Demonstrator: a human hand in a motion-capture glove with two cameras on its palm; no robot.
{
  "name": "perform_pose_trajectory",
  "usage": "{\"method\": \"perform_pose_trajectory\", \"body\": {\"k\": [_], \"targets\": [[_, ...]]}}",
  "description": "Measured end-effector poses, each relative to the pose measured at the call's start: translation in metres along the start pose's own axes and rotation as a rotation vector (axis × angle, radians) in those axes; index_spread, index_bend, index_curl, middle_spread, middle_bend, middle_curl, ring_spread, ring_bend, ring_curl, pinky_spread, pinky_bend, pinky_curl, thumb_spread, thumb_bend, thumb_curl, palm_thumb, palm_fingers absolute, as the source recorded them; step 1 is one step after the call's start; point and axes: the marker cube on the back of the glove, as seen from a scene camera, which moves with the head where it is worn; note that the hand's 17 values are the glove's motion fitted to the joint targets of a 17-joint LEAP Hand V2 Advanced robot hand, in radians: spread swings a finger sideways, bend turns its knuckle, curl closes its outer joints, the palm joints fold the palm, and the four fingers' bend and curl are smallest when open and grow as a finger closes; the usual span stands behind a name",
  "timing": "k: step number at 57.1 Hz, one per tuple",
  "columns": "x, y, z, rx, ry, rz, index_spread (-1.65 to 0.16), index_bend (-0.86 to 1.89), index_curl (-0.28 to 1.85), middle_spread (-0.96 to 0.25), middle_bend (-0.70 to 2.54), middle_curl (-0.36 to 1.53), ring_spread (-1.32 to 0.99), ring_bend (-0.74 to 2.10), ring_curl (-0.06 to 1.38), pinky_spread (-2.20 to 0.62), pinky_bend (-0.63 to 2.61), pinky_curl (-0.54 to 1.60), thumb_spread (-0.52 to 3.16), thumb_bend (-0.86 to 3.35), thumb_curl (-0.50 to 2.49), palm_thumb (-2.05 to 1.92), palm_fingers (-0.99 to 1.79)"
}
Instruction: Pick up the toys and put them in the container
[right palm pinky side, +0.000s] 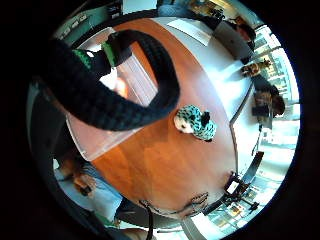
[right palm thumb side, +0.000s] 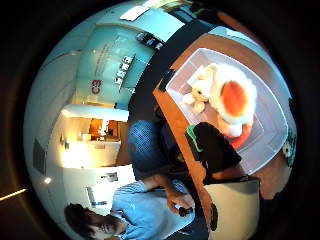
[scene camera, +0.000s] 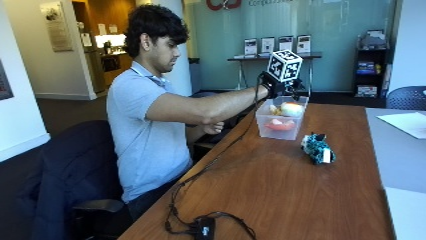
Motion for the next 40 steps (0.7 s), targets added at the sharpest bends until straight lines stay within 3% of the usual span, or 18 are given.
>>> {"method": "perform_pose_trajectory", "body": {"k": [12, 22, 33, 37, 40], "targets": [[0.111, 0.028, -0.004, 0.038, -0.024, 0.249, -0.32, 0.17, 0.35, 0.01, 0.15, 0.25, -0.03, 0.26, 0.28, -0.06, 1.21, 0.39, 1.5, 0.25, 0.33, 0.09, -0.08], [0.182, 0.037, 0.021, -0.072, 0.167, 0.402, -0.33, 0.21, 0.37, 0.01, 0.18, 0.26, -0.02, 0.19, 0.27, 0.02, 0.99, 0.33, 1.52, 0.24, 0.32, 0.1, -0.12], [0.223, 0.037, 0.066, -0.324, 0.295, 0.45, -0.34, 0.13, 0.34, 0.0, 0.17, 0.27, -0.01, 0.14, 0.24, 0.06, 0.94, 0.3, 1.51, 0.27, 0.34, 0.19, -0.18], [0.229, 0.034, 0.075, -0.316, 0.282, 0.429, -0.34, 0.09, 0.31, 0.0, 0.19, 0.28, -0.01, 0.16, 0.23, 0.06, 0.97, 0.32, 1.53, 0.3, 0.35, 0.25, -0.13], [0.229, 0.03, 0.076, -0.234, 0.293, 0.383, -0.34, 0.08, 0.29, -0.01, 0.28, 0.31, -0.03, 0.27, 0.26, 0.04, 1.0, 0.32, 1.58, 0.34, 0.36, 0.3, 0.1]]}}
